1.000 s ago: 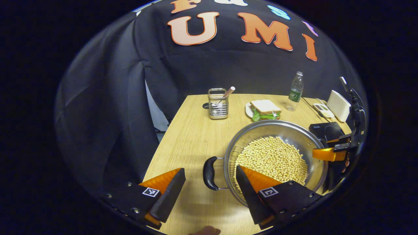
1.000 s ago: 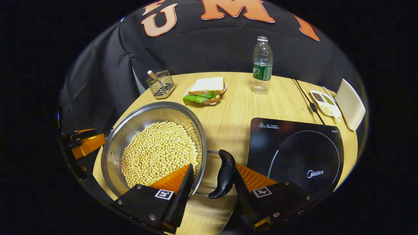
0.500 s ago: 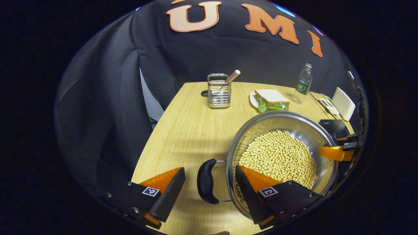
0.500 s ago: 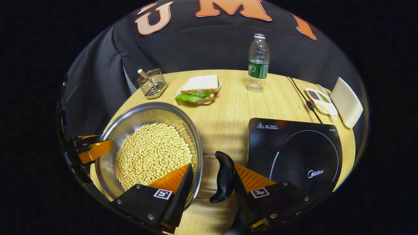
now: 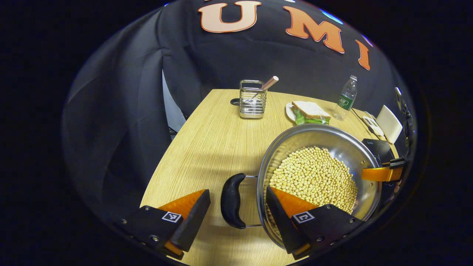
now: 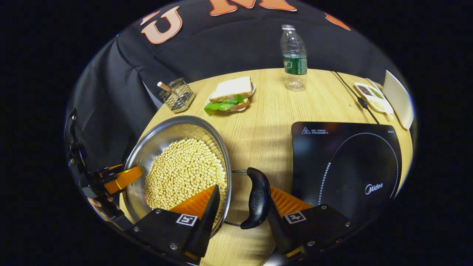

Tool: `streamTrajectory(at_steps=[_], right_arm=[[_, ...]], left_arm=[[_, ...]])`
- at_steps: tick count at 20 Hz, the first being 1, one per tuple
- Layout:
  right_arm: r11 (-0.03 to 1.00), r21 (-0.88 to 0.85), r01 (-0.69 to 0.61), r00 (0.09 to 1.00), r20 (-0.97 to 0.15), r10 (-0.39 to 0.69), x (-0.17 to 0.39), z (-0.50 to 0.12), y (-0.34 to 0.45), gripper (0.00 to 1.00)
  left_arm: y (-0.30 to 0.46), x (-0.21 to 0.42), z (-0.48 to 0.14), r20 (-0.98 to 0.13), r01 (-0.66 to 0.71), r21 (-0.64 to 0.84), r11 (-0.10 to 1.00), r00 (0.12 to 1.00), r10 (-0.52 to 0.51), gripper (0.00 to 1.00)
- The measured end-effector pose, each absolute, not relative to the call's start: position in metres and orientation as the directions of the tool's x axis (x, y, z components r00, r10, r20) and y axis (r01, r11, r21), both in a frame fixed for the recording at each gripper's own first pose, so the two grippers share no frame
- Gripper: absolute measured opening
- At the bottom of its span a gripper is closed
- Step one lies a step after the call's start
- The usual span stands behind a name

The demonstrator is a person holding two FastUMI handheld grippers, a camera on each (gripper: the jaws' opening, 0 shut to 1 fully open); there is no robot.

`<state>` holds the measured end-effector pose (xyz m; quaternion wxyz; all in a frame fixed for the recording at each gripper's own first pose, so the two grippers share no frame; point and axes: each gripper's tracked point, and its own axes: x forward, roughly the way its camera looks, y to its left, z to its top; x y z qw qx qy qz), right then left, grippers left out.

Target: First push the handle of the pot to place it horizontally, then grasp the pot with both hands and set it on the induction cooktop.

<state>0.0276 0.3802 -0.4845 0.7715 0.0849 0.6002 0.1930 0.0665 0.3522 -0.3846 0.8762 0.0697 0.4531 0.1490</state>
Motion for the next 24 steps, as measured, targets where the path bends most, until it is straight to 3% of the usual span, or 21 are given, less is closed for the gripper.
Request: streamTrajectory(at_steps=[4, 7, 8, 9, 10, 11, 19, 21, 24], right_arm=[[0.927, 0.276, -0.252, 0.25, -0.907, 0.339, 0.026, -0.493, 0.379, 0.71], [0.93, 0.274, -0.243, 0.258, -0.906, 0.335, 0.026, -0.494, 0.378, 0.73], [0.929, 0.283, -0.238, 0.255, -0.905, 0.341, 0.027, -0.496, 0.379, 0.67], [0.927, 0.293, -0.233, 0.255, -0.902, 0.349, 0.027, -0.495, 0.379, 0.7], [0.927, 0.298, -0.228, 0.256, -0.9, 0.352, 0.026, -0.495, 0.38, 0.65], [0.927, 0.3, -0.226, 0.26, -0.898, 0.355, 0.026, -0.495, 0.38, 0.68], [0.923, 0.303, -0.235, 0.277, -0.89, 0.363, 0.033, -0.494, 0.378, 0.63], [0.924, 0.299, -0.239, 0.275, -0.892, 0.359, 0.032, -0.494, 0.378, 0.55], [0.915, 0.318, -0.248, 0.287, -0.878, 0.383, 0.032, -0.491, 0.373, 0.59]], left_arm=[[0.35, 0.07, -0.383, -0.763, -0.216, 0.259, 0.942, 0.552, 0.336, 0.93], [0.351, 0.075, -0.383, -0.741, -0.231, 0.264, 0.936, 0.573, 0.35, 0.75], [0.348, 0.073, -0.384, -0.74, -0.229, 0.264, 0.937, 0.575, 0.349, 0.68], [0.346, 0.074, -0.384, -0.728, -0.218, 0.277, 0.936, 0.588, 0.352, 0.63], [0.347, 0.074, -0.382, -0.718, -0.204, 0.295, 0.933, 0.597, 0.358, 0.63], [0.348, 0.075, -0.381, -0.709, -0.195, 0.312, 0.93, 0.604, 0.364, 0.64], [0.341, 0.071, -0.373, -0.67, -0.233, 0.334, 0.913, 0.623, 0.404, 0.56], [0.337, 0.066, -0.371, -0.666, -0.236, 0.351, 0.906, 0.618, 0.419, 0.54], [0.332, 0.069, -0.352, -0.626, -0.241, 0.376, 0.895, 0.646, 0.436, 0.54]])
